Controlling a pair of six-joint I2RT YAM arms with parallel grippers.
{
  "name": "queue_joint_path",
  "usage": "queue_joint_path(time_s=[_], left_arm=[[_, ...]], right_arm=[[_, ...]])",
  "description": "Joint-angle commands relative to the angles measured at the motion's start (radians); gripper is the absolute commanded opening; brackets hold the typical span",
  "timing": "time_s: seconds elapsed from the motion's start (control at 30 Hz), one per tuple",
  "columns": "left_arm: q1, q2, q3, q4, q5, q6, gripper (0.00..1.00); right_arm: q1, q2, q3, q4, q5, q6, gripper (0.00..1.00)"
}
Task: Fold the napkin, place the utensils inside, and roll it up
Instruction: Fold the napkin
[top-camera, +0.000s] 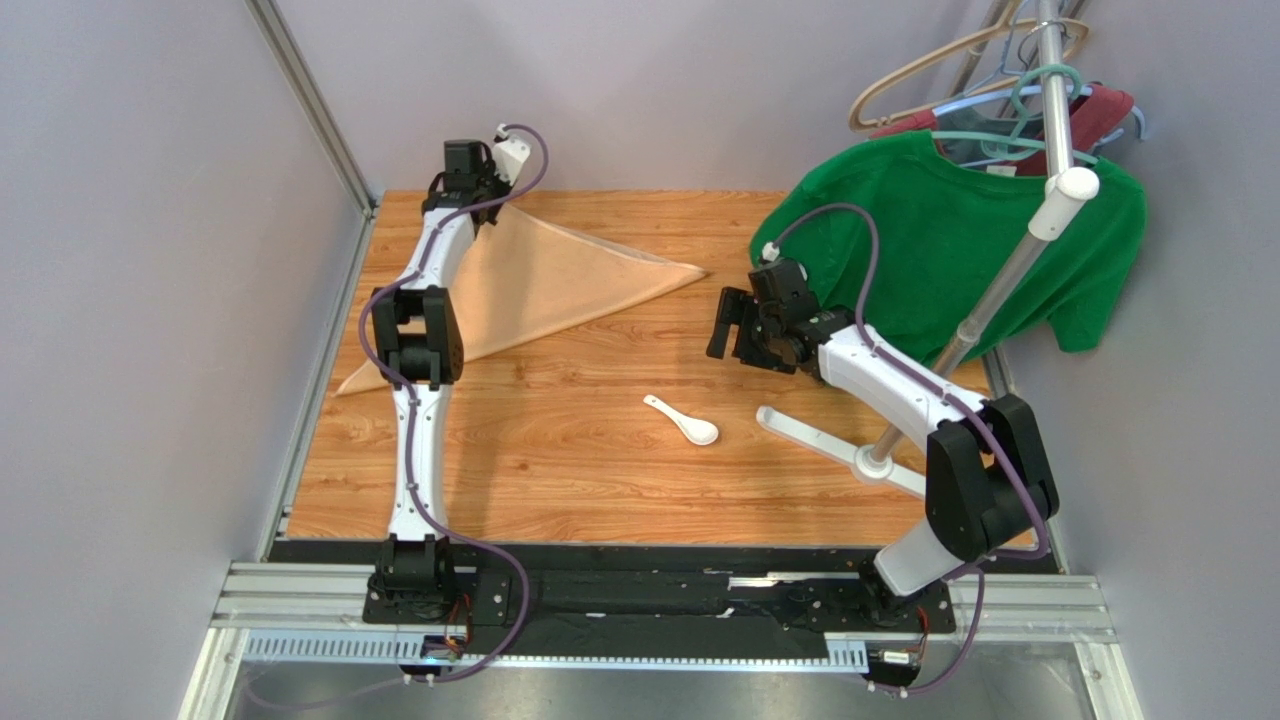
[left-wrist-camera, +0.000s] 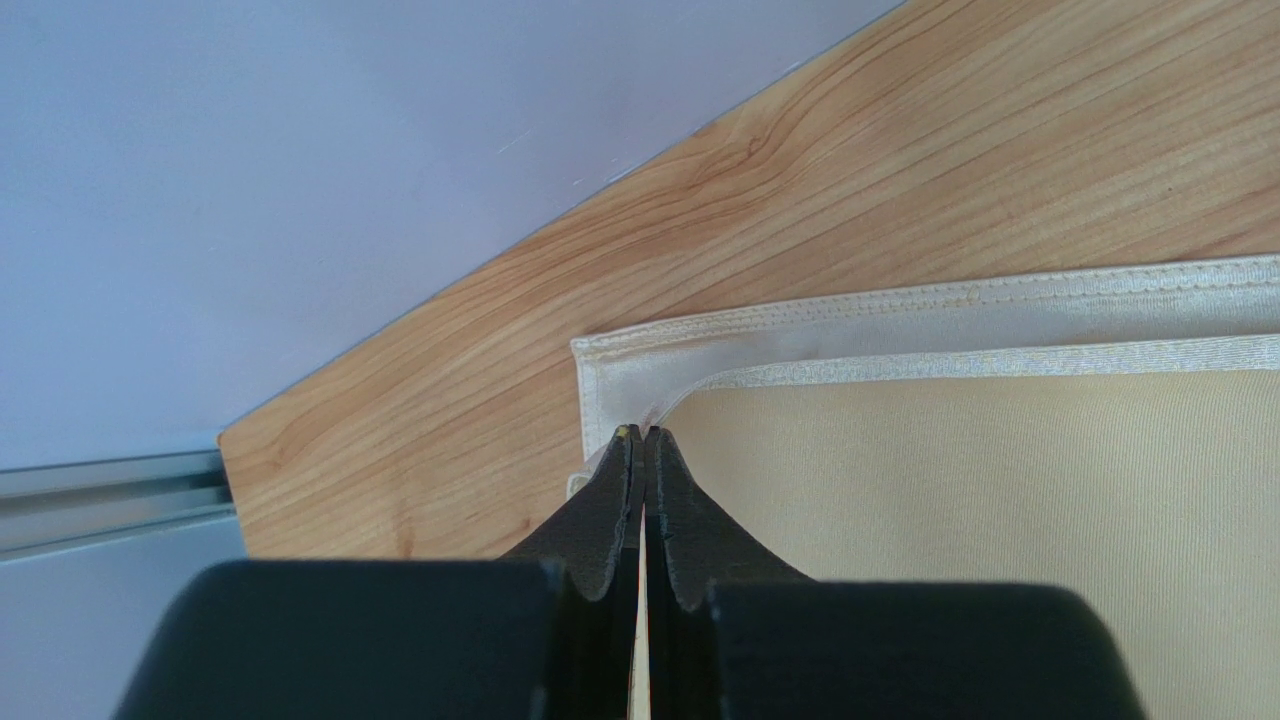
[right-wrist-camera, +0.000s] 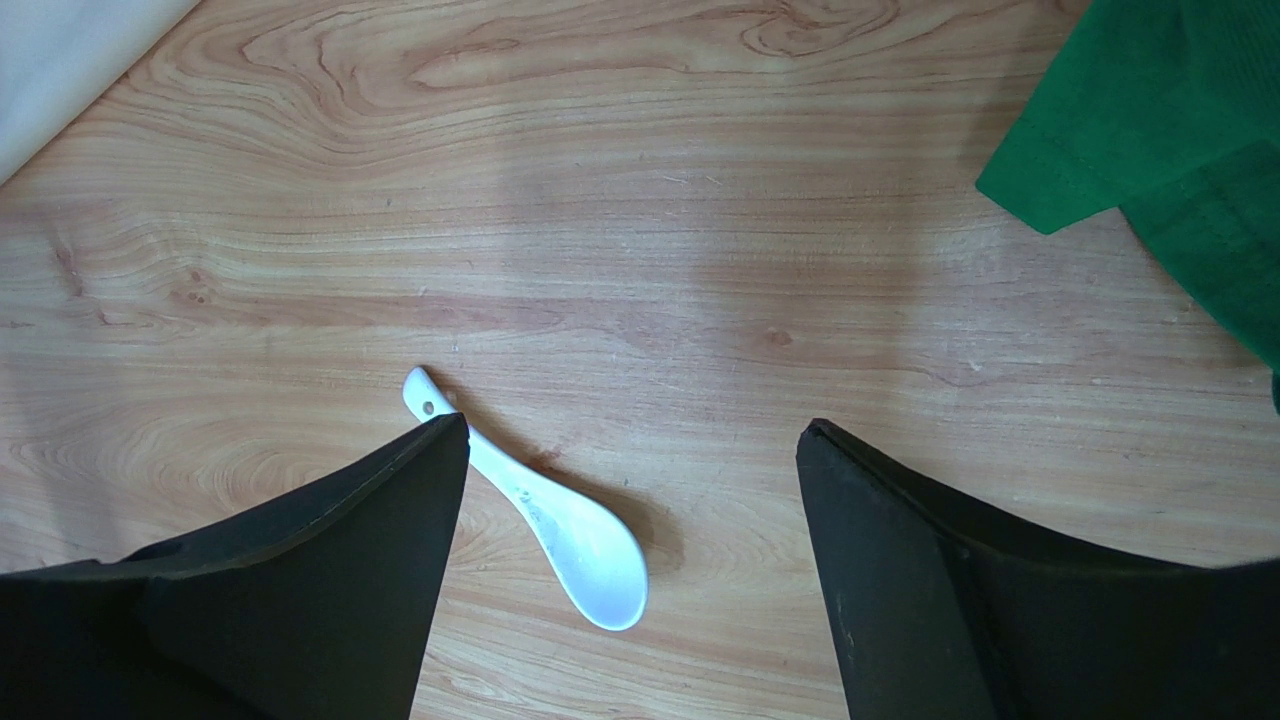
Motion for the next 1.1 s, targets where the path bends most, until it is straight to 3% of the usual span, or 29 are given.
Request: queue_joint_path(time_s=[0.0, 0.9, 0.93, 0.97, 1.07], left_arm=[[0.006, 0.014, 0.050, 0.049, -0.006, 0.023, 0.00], [0.038, 0.031, 0.070, 0.107, 0.012, 0.028, 0.02], [0.040, 0.031, 0.070, 0.111, 0.015, 0.024, 0.09], [0.038, 0.031, 0.070, 0.115, 0.020, 0.023, 0.30], [0.038, 0.025, 0.070, 0.117, 0.034, -0.005, 0.65]], right_arm=[[-0.001, 0.018, 0.047, 0.042, -0.011, 0.015, 0.84], [0.000, 0.069, 0.068, 0.050, -0.026, 0.017, 0.84], [-0.001, 0.071, 0.068, 0.051, -0.026, 0.017, 0.84], [0.000, 0.072, 0.068, 0.051, -0.026, 0.017, 0.84], [0.000, 0.072, 0.067, 0.054, -0.057, 0.018, 0.84]])
